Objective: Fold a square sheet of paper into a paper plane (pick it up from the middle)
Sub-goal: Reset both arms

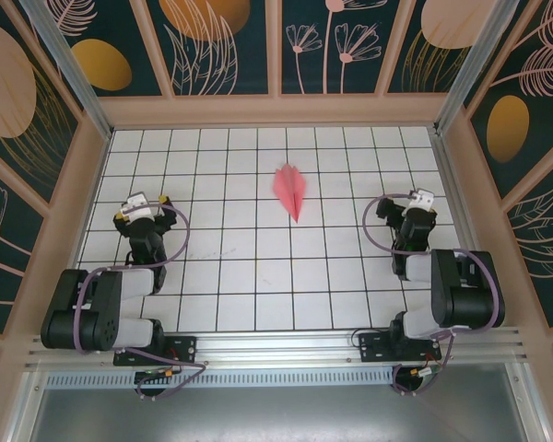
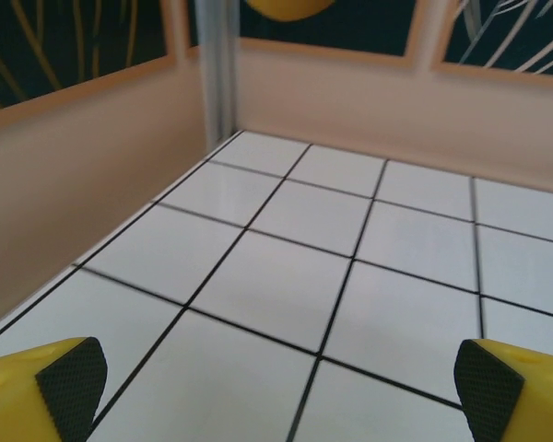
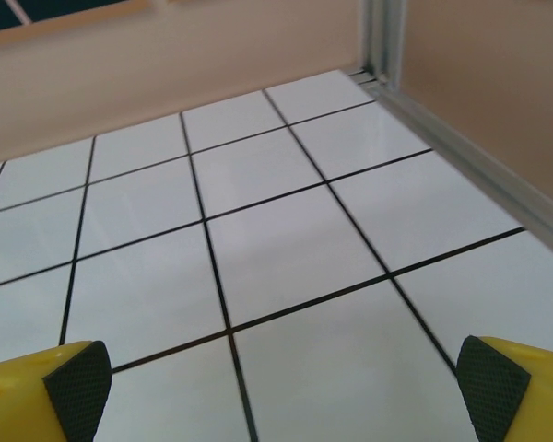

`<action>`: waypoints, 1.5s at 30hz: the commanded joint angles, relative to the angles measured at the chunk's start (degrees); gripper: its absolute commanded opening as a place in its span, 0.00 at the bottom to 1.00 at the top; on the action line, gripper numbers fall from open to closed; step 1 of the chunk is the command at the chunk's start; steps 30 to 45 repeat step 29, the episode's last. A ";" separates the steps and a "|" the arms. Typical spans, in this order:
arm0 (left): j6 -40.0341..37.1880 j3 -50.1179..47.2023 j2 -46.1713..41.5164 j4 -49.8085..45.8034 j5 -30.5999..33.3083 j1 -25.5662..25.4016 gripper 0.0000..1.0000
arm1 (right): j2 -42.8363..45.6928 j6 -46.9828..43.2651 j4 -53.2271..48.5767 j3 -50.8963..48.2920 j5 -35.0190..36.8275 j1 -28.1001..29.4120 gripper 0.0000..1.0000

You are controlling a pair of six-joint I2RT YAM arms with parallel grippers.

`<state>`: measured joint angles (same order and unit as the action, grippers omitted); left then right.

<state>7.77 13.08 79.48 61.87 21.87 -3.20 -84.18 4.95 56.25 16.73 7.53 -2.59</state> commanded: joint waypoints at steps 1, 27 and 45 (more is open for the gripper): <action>-3.61 -1.76 4.20 12.97 -7.84 0.49 0.98 | -1.57 -2.25 8.86 -1.05 -6.37 -0.19 0.99; -2.65 -0.16 8.06 13.02 -7.37 1.14 0.99 | -3.87 -3.98 14.06 -2.93 -7.87 0.78 0.99; -2.68 -0.42 8.05 13.45 -7.37 1.18 0.99 | -3.93 -4.25 14.37 -3.10 -8.67 0.79 0.99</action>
